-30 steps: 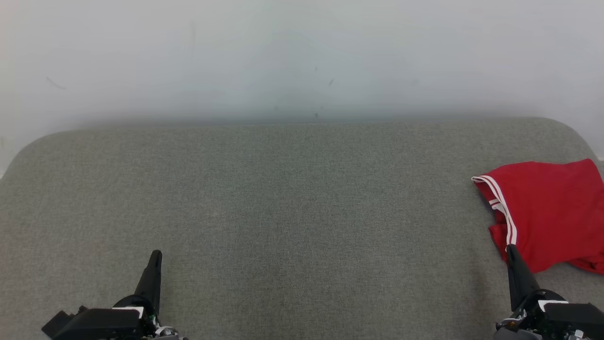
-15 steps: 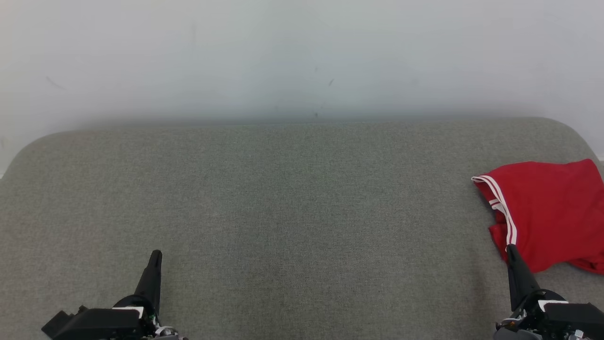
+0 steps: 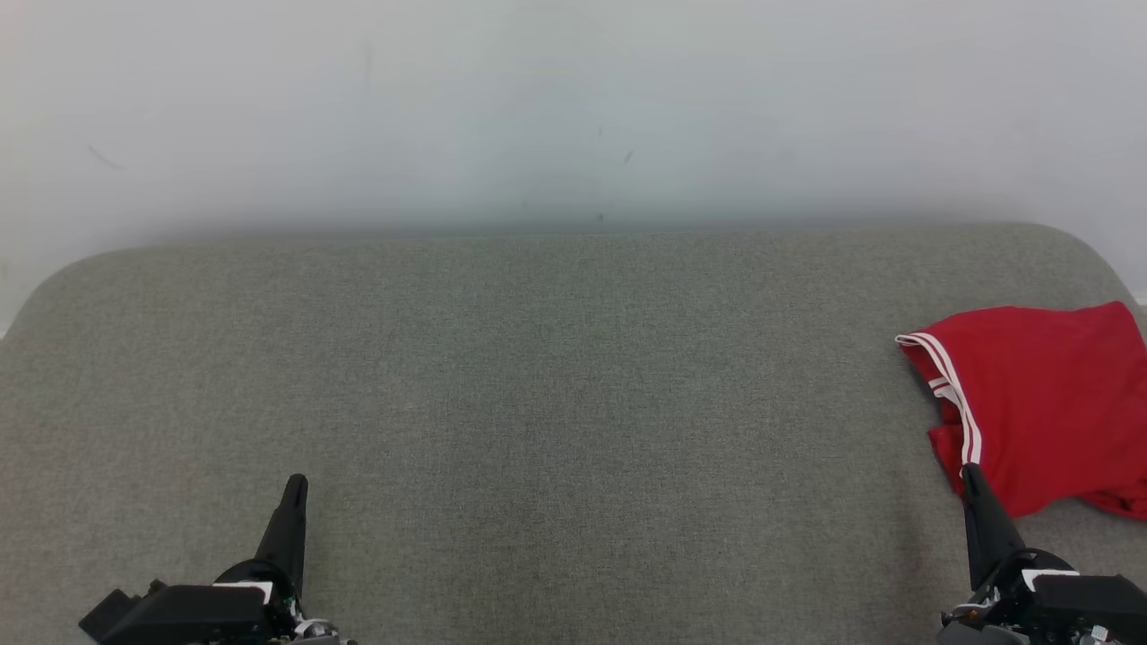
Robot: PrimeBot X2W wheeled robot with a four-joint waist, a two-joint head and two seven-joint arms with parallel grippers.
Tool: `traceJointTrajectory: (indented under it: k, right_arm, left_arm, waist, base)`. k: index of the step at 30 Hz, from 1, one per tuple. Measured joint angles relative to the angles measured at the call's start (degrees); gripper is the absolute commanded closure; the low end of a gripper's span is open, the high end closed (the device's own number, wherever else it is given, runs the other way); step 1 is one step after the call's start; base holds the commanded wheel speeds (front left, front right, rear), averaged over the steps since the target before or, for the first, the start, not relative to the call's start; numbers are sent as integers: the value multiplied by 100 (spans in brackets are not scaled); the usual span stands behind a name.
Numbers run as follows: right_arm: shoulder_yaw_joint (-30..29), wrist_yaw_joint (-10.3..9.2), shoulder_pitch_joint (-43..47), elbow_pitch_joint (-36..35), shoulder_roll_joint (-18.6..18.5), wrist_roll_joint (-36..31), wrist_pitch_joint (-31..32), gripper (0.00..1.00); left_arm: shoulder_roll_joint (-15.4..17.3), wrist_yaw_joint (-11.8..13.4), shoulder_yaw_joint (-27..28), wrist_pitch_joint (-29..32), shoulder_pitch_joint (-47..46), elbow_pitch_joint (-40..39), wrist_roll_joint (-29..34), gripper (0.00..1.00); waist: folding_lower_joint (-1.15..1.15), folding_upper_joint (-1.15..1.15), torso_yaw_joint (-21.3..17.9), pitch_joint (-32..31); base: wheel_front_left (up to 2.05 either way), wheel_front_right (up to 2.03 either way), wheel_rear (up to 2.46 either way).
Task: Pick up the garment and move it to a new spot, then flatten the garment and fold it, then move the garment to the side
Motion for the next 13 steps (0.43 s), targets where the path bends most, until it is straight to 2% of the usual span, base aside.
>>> traceJointTrajectory:
  k: [13]
  right_arm:
    - [0, 0, 0, 0, 0, 0, 0, 100]
  left_arm:
    - [-1, 0, 1, 0, -1, 0, 0, 100]
  waist:
    - [0, 0, 0, 0]
  base:
    - [0, 0, 0]
